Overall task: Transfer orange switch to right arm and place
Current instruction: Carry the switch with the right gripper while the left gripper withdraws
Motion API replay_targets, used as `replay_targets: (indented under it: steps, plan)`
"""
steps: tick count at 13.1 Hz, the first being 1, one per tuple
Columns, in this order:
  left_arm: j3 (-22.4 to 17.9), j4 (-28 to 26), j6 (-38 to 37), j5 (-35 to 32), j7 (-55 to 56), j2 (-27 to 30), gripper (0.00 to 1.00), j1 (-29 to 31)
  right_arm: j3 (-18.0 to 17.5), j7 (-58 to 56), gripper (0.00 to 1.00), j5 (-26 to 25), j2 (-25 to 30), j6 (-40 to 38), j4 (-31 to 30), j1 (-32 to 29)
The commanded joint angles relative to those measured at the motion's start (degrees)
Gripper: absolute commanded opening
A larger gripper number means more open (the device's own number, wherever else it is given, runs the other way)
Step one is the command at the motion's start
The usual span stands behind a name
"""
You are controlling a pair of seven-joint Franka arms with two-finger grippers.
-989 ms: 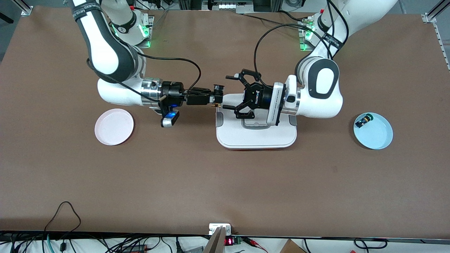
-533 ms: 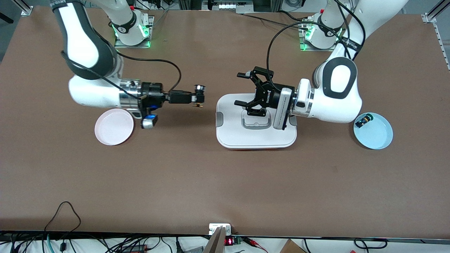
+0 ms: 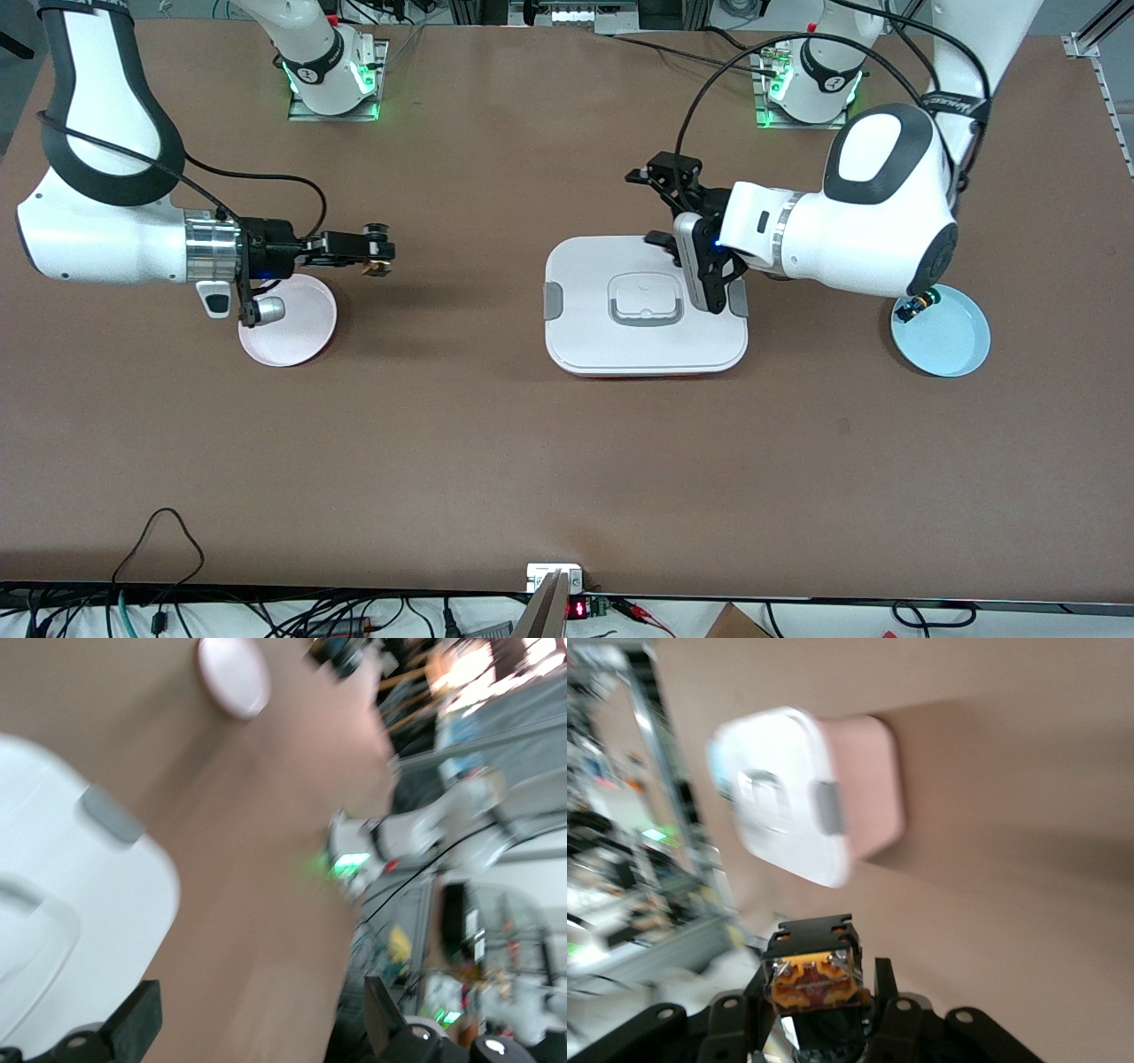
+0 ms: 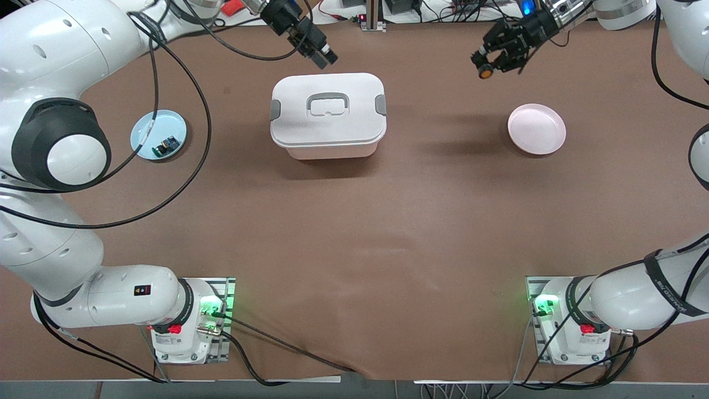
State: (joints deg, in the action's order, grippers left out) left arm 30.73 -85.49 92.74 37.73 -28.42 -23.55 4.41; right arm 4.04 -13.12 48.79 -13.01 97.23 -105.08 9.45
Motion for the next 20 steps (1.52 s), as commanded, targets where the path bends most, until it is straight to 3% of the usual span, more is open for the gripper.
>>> replay_targets:
  steps: [1, 5, 7, 8, 11, 14, 17, 20]
  plan:
    - [-0.1, 4.5, -7.8, -10.0, 10.4, 0.3, 1.00, -0.1, -0.8, -8.3, 0.18, -11.3, 0.6, -1.0, -0.6, -1.3]
    - [0.0, 9.5, -17.0, -32.7, 21.4, 0.6, 1.00, 0.4, -0.8, -22.7, 0.18, -31.0, -0.4, 1.1, -1.1, -2.2]
    - [-0.5, 9.8, -18.0, -39.7, 26.8, 1.7, 1.00, 0.6, -1.1, -31.1, 0.18, -41.7, -0.3, 4.6, -1.2, -2.1]
    - [-1.2, 8.8, -16.3, -42.5, 27.6, 5.1, 1.00, 0.6, -1.4, -33.5, 0.18, -45.5, -0.2, 6.6, -1.7, -2.2]
    - [-12.1, -3.1, -7.0, -38.6, 26.8, 14.6, 1.00, -1.4, -1.4, -41.8, 0.18, -53.9, -0.2, 14.3, -5.1, -2.5]
    - [-20.0, -14.7, 5.0, -38.7, 28.4, 25.4, 1.00, -3.5, -1.4, -51.4, 0.18, -55.8, -0.5, 26.8, -12.3, -4.9]
    - [-31.6, -17.0, 6.4, -38.4, 30.7, 27.4, 1.00, -9.6, -1.4, -57.2, 0.18, -56.2, -1.5, 38.5, -18.6, -6.0]
    - [-32.0, -16.8, 6.1, -38.6, 30.5, 27.2, 1.00, -9.3, -1.4, -60.9, 0.18, -56.2, -3.4, 45.7, -21.9, -6.2]
